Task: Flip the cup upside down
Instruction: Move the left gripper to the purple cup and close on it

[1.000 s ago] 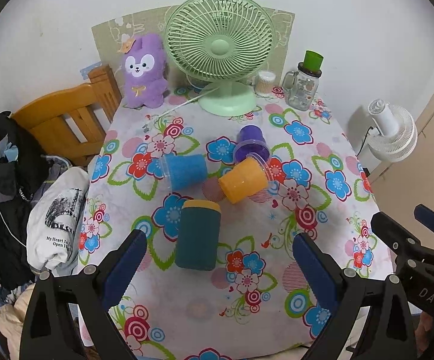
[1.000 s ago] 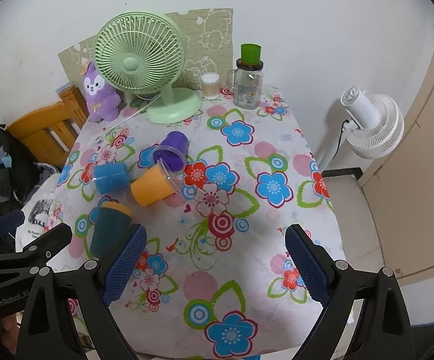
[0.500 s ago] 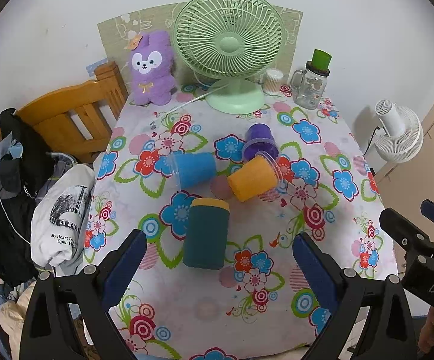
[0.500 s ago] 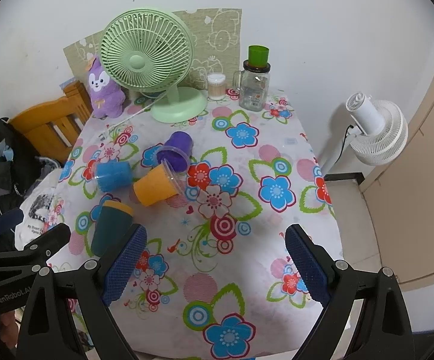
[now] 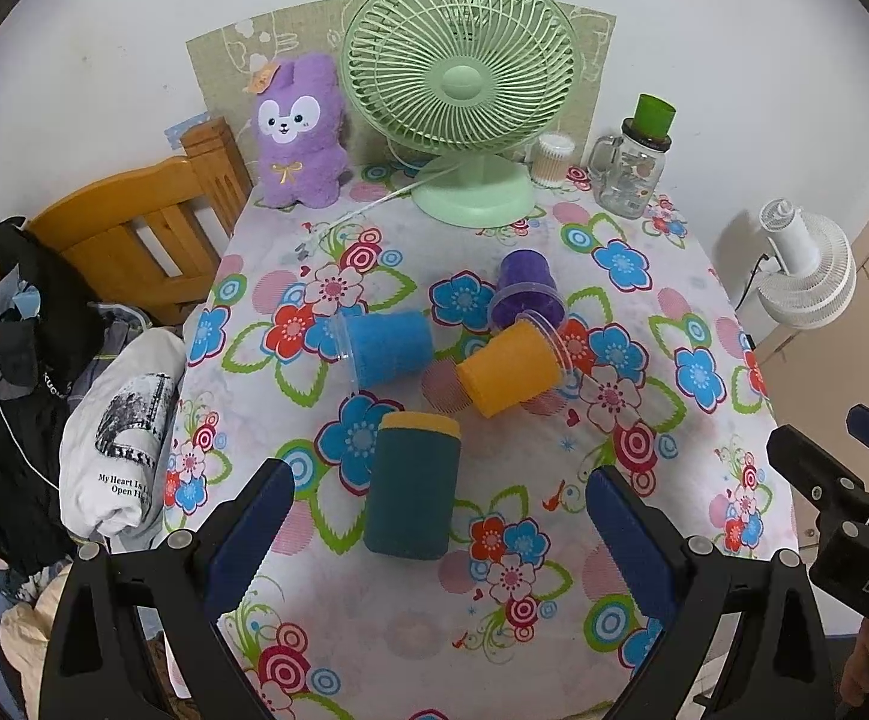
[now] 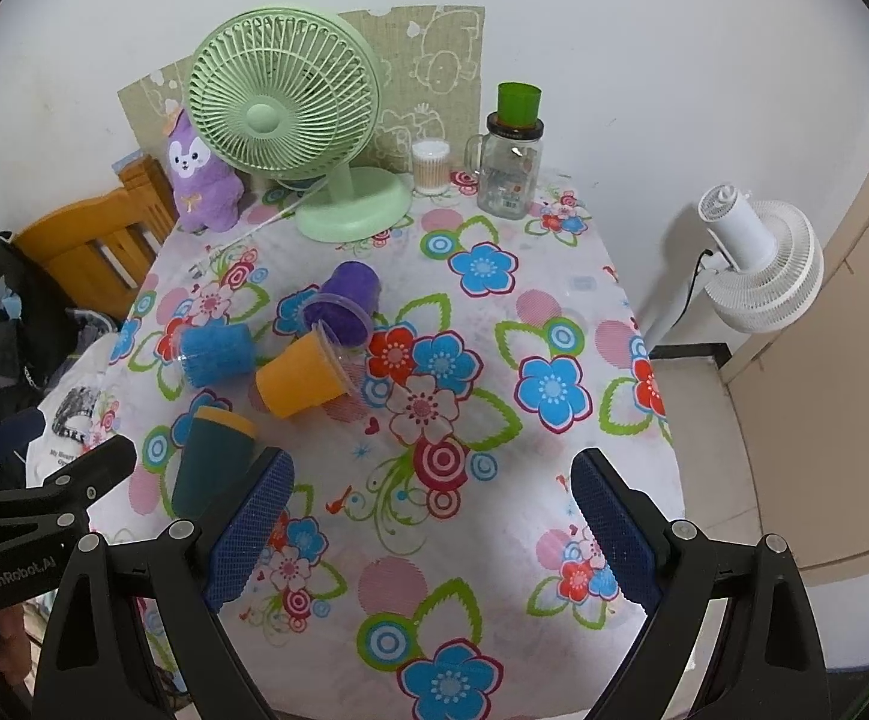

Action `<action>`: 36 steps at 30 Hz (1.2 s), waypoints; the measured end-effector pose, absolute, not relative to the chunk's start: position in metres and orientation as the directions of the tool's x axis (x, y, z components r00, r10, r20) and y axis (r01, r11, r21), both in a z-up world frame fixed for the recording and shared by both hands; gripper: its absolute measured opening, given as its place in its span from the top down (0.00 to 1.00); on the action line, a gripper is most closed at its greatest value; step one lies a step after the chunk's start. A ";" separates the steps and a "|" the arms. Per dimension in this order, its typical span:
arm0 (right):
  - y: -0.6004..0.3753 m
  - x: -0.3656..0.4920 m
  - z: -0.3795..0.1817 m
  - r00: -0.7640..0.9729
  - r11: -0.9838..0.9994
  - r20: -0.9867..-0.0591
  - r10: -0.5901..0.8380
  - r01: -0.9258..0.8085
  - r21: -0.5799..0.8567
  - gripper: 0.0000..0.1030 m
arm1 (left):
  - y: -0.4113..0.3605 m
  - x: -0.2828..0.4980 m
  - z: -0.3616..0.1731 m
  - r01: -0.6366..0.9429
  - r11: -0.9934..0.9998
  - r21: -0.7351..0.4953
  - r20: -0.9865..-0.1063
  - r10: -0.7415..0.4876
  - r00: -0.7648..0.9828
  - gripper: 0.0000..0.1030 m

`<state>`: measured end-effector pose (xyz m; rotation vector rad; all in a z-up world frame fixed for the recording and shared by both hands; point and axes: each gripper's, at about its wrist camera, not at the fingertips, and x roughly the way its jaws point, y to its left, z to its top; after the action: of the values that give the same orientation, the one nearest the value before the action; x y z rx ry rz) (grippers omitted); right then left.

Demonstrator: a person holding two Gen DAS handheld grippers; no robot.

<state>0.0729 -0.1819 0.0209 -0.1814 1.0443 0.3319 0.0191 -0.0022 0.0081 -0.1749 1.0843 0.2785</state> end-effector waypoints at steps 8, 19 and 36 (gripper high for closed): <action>-0.177 0.107 0.014 0.440 0.933 -0.879 0.183 -0.359 0.015 0.08 | 0.004 0.051 0.000 -0.304 0.953 0.004 -0.898 0.138 0.418 0.04; -0.164 0.167 0.003 0.431 0.937 -0.883 0.185 -0.349 0.026 0.08 | 0.008 0.111 -0.018 -0.268 0.963 0.027 -0.908 0.136 0.396 0.04; -0.147 0.247 -0.054 0.342 0.952 -0.925 0.164 -0.301 0.058 0.08 | -0.002 0.210 -0.091 -0.223 0.975 -0.015 -0.957 0.051 0.287 0.04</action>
<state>0.2470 -0.1474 -0.0541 -0.1314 1.1849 0.3034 0.2103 -0.0021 -0.0915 -0.1562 1.2680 0.1840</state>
